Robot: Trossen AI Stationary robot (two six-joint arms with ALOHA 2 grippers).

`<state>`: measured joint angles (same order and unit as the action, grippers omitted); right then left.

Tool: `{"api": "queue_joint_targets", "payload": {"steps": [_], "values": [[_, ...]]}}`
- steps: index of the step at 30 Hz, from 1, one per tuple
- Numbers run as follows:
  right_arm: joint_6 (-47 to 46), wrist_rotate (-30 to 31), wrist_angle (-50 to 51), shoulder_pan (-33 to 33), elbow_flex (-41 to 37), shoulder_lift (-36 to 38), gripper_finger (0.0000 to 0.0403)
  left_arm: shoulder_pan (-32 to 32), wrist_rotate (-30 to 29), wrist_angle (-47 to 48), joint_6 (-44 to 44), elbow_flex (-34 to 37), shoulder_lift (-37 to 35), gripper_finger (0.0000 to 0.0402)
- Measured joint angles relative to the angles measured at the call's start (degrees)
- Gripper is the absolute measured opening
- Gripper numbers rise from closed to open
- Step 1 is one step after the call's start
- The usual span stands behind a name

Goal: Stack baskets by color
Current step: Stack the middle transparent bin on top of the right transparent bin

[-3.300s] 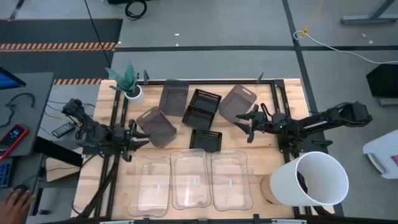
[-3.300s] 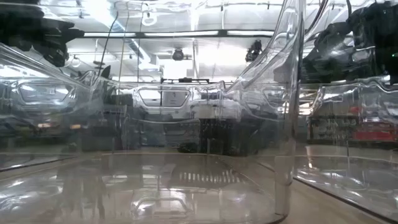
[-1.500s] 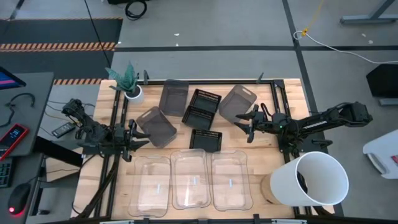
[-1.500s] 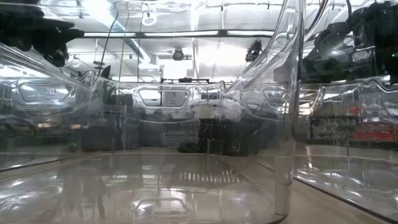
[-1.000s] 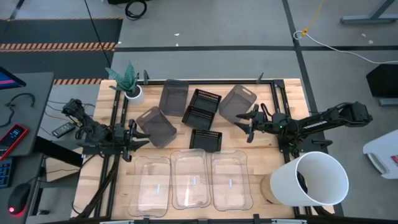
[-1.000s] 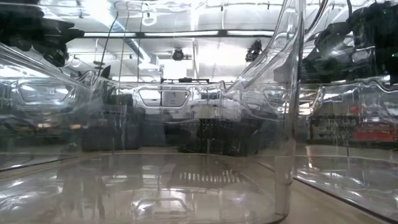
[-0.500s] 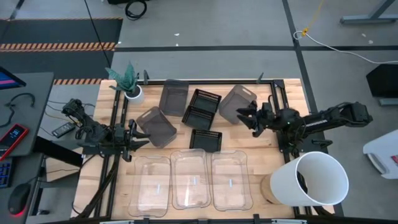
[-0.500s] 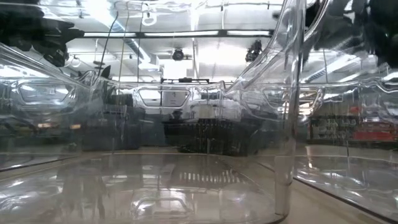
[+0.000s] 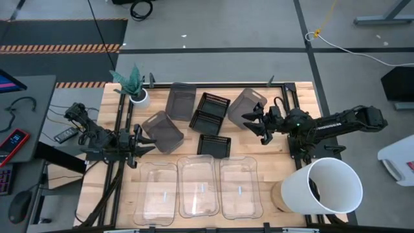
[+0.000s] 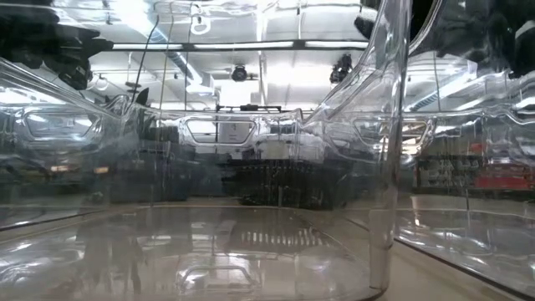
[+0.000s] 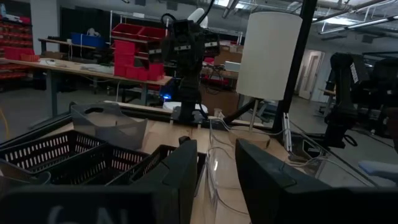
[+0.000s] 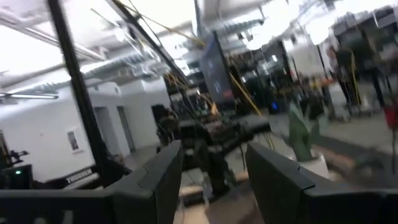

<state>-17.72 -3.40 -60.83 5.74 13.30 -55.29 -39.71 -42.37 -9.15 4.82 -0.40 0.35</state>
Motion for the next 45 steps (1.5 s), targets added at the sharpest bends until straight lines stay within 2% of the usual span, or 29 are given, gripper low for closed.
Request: {"api": "queue_joint_targets", "payload": {"steps": [2, 6, 8, 11, 17, 24, 37, 45], "values": [[-2.0, -1.8, 2.0, -0.3, 0.0, 0.0, 0.0183, 0.0, 0.0, 0.0, 0.0, 0.0, 0.0, 0.0117], [-4.9, -12.4, 7.4, -3.1, 0.0, 0.0, 0.0183, 0.0, 0.0, 0.0, 0.0, 0.0, 0.0, 0.0117], [-6.0, -13.4, 12.1, -6.0, 0.9, 0.0, 0.0183, 0.0, 0.0, 0.0, 0.0, 0.0, 0.0, 0.0117], [-5.4, -8.5, 23.6, -11.4, 3.6, 0.0, 0.0179, 0.0, 0.0, 0.0, 0.0, 0.0, 0.0, 0.0117], [-3.8, 9.0, 47.9, -21.5, 10.1, 0.0, 0.0170, 0.0, 0.0, 0.0, 0.0, 0.0, 0.0, 0.0117], [-5.3, 19.1, 62.6, -28.4, 17.2, -2.0, 0.0169, 0.0, 0.0, 0.0, 0.0, 0.0, 0.0, 0.0117], [-2.0, 18.3, 71.0, -30.8, 36.0, -22.7, 0.0169, 0.0, 0.0, 0.0, 0.0, 0.0, 0.0, 0.0117], [-1.1, 16.1, 75.7, -30.8, 45.5, -30.0, 0.0169, 0.0, 0.0, 0.0, 0.0, 0.0, 0.0, 0.0117]]}}
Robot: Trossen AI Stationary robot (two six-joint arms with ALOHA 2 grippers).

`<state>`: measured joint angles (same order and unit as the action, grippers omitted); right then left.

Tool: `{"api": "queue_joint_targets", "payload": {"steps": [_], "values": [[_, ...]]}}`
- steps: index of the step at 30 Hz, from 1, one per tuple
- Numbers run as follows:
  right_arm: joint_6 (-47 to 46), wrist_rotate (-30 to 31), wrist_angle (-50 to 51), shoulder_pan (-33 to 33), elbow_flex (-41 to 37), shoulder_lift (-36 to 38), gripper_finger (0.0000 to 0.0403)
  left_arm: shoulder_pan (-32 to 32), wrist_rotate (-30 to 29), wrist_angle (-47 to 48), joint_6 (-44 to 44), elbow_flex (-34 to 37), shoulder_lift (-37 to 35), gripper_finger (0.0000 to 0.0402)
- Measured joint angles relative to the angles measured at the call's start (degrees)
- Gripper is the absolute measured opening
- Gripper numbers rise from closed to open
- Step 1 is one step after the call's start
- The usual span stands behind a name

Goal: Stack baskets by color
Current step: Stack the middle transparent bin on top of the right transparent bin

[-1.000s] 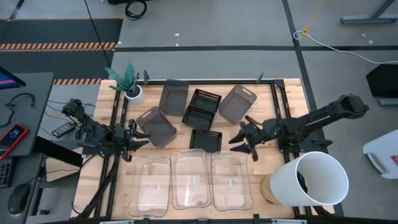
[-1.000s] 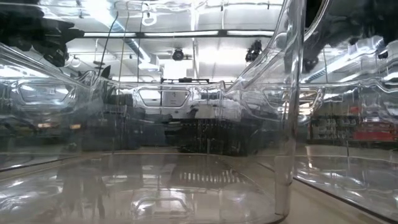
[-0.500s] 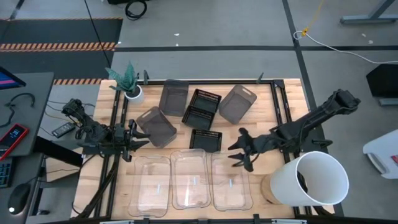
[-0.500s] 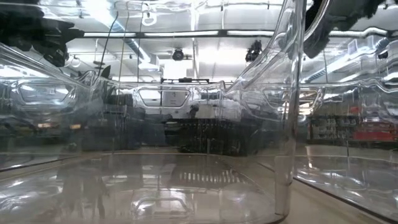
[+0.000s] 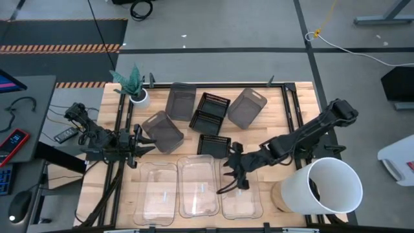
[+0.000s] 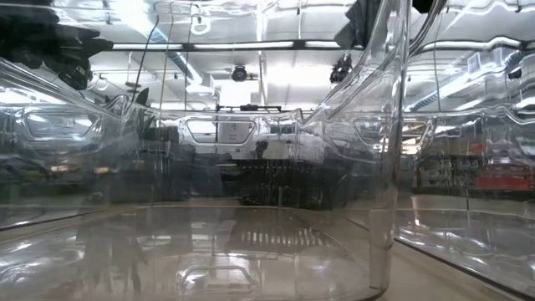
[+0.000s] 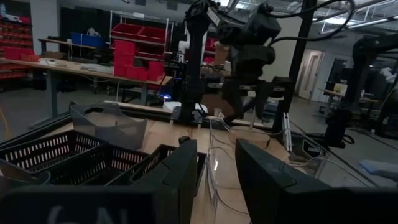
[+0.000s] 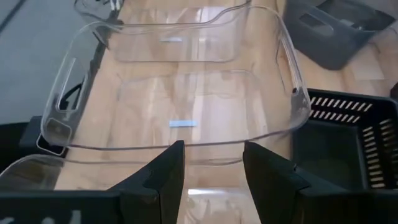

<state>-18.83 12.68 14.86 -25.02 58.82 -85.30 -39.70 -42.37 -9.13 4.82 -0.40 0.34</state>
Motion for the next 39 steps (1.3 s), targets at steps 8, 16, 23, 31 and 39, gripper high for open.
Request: {"api": "queue_joint_targets", "payload": {"steps": [8, 16, 23, 31, 39], "values": [[2.2, 0.1, 6.4, 1.1, 9.6, -6.2, 0.0169, 0.0, 0.0, 0.0, 0.0, 0.0, 0.0, 0.0117], [6.9, -0.7, 7.9, 2.8, 18.4, -13.4, 0.0169, 0.0, 0.0, 0.0, 0.0, 0.0, 0.0, 0.0117], [12.3, -2.2, 11.0, 4.2, 26.5, -20.0, 0.0169, 0.0, 0.0, 0.0, 0.0, 0.0, 0.0, 0.0117], [18.9, -1.0, 9.6, 7.2, 28.4, -22.5, 0.0201, 0.0, 0.0, 0.0, 0.0, 0.0, 0.0, 0.0117], [20.0, -2.3, 8.3, 10.6, 24.7, -22.5, 0.0263, 0.0, 0.0, 0.0, 0.0, 0.0, 0.0, 0.0117]]}}
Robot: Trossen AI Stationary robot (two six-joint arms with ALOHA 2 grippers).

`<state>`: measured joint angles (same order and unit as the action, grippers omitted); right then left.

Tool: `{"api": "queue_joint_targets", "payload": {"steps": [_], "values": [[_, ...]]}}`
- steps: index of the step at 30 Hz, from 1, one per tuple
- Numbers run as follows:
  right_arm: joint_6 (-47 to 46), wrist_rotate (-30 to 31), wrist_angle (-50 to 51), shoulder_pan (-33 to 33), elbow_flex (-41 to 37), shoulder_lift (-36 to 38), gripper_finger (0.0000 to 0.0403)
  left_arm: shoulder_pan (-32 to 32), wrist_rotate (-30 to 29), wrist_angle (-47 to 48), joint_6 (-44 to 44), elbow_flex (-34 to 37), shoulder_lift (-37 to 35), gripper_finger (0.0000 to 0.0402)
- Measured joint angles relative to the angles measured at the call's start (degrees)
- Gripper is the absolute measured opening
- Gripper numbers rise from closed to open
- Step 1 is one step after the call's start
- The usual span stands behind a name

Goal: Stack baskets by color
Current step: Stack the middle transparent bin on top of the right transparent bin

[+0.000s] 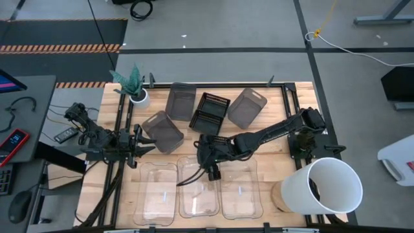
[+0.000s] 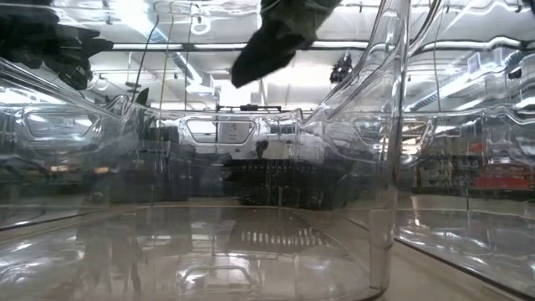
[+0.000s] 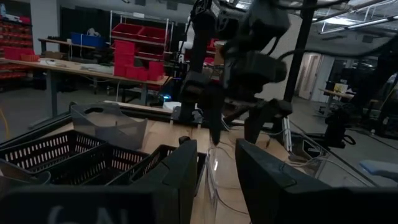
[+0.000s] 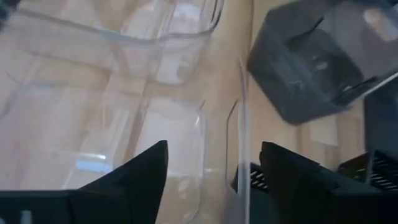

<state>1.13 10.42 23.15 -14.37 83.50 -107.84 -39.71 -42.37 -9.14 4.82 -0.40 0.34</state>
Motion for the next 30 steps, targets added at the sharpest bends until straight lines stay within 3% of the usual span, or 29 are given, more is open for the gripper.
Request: {"api": "queue_joint_targets", "payload": {"steps": [9, 17, 30], "values": [[0.4, 0.0, -5.8, 3.1, -4.9, 0.0, 0.0265, 0.0, 0.0, 0.0, 0.0, 0.0, 0.0, 0.0117], [-0.2, -0.2, -13.0, 4.5, -10.8, 0.0, 0.0235, 0.0, 0.0, 0.0, 0.0, 0.0, 0.0, 0.0117], [-7.1, -4.5, -12.7, 5.2, -11.7, 0.0, 0.0174, 0.0, 0.0, 0.0, 0.0, 0.0, 0.0, 0.0117]]}}
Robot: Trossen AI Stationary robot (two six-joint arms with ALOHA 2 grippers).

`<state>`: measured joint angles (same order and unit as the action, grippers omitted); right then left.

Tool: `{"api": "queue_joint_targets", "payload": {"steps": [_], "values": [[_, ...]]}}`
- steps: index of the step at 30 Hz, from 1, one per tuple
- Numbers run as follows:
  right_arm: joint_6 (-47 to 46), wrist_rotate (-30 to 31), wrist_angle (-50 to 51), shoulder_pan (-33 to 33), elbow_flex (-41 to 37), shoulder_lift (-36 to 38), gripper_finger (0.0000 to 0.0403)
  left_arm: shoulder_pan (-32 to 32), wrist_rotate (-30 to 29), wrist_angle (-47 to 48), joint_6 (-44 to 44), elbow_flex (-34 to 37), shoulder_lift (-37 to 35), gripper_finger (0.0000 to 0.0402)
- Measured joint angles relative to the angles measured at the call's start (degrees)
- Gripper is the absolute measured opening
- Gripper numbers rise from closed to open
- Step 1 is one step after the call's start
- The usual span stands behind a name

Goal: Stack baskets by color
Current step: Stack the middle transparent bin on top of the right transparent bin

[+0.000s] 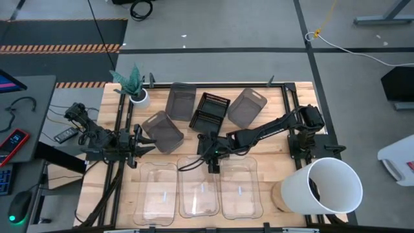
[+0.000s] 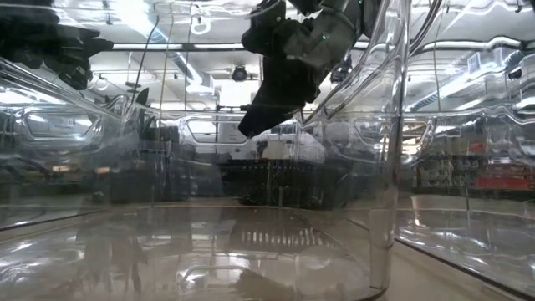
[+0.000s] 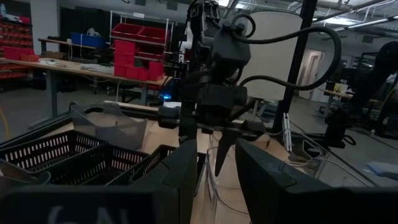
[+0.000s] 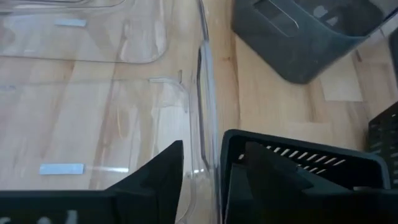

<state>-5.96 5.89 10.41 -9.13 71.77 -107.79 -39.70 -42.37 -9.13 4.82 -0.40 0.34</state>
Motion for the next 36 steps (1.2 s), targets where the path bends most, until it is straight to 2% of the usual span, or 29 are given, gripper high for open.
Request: {"api": "queue_joint_targets", "payload": {"steps": [9, 19, 27, 36], "values": [[-2.0, 0.3, 0.3, 0.5, 0.0, 0.0, 0.0119, 0.0, 0.0, 0.0, 0.0, 0.0, 0.0, 0.0117], [-0.4, 0.2, 0.9, 1.7, 0.0, 0.0, 0.0013, 0.0, 0.0, 0.0, 0.0, 0.0, 0.0, 0.0117], [-0.5, -0.1, 1.4, 3.1, 0.4, 0.0, 0.0008, 0.0, 0.0, 0.0, 0.0, 0.0, 0.0, 0.0117], [0.7, -0.8, 10.1, 3.2, 6.8, 0.0, 0.0005, 0.0, 0.0, 0.0, 0.0, 0.0, 0.0, 0.0117]]}}
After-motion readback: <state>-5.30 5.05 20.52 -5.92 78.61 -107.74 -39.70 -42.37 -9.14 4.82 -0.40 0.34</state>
